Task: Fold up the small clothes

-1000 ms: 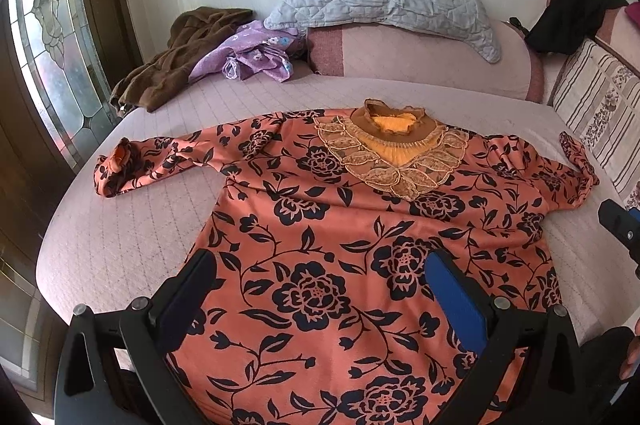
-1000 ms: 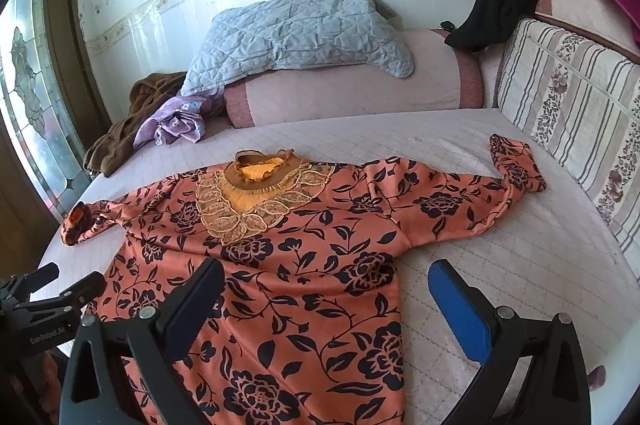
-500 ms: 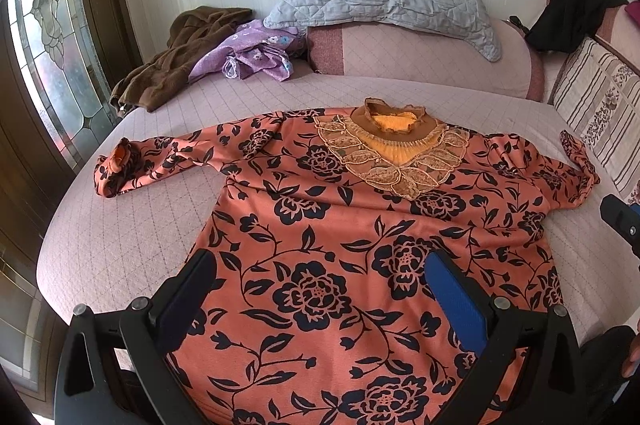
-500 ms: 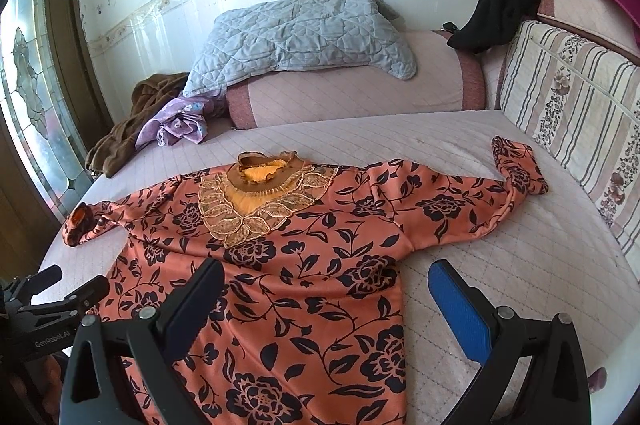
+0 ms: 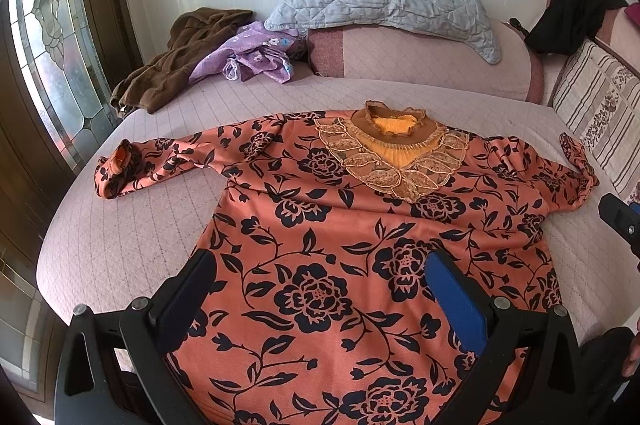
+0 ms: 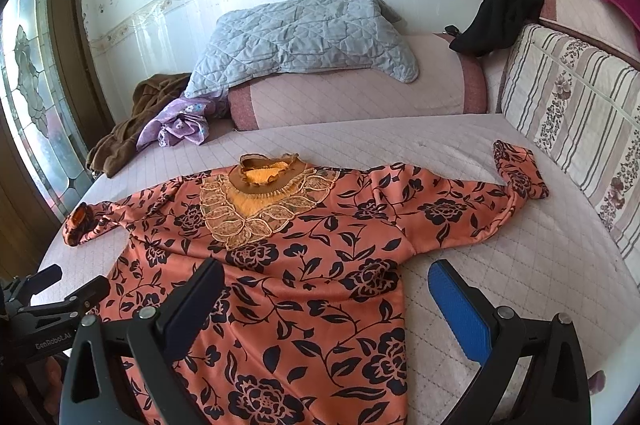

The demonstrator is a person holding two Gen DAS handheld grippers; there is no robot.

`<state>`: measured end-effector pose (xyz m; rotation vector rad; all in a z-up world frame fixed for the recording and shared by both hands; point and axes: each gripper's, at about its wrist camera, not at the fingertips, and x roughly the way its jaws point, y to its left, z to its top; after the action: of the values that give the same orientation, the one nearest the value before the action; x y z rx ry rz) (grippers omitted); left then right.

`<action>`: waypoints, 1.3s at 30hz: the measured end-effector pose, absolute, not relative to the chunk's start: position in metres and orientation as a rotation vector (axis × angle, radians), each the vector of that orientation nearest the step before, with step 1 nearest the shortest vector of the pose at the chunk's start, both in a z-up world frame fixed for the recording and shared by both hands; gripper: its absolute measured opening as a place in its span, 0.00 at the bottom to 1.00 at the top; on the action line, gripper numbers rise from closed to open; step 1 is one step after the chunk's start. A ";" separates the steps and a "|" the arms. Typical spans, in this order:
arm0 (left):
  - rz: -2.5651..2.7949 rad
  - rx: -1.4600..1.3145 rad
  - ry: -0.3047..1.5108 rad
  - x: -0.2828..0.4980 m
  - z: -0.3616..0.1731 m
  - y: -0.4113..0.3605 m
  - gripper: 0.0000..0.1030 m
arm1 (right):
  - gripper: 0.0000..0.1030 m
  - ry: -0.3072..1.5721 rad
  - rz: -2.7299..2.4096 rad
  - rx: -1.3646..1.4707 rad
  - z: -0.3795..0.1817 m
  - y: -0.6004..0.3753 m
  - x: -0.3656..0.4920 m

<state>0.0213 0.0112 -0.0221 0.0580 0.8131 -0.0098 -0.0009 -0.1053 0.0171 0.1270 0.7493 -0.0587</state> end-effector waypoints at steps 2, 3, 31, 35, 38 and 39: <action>-0.011 0.058 0.814 0.021 -0.022 0.012 1.00 | 1.00 0.749 -0.058 0.129 0.017 -0.105 -0.001; -0.011 0.058 0.814 0.021 -0.022 0.011 1.00 | 1.00 0.750 -0.059 0.128 0.017 -0.105 -0.001; -0.029 0.057 0.818 0.028 -0.025 0.010 1.00 | 1.00 0.759 -0.067 0.125 0.011 -0.108 0.005; -0.041 0.029 0.823 0.034 -0.034 0.020 1.00 | 1.00 0.760 -0.047 0.160 0.009 -0.117 0.007; -0.033 0.023 0.847 0.044 -0.047 0.033 1.00 | 1.00 0.770 -0.058 0.257 0.004 -0.150 0.012; -0.029 0.025 0.855 0.049 -0.053 0.038 1.00 | 1.00 0.769 -0.074 0.288 0.002 -0.166 0.013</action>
<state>0.0491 0.0378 -0.0531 0.0246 0.8551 -0.0285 0.0130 -0.1659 0.0019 0.2882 0.7688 -0.0739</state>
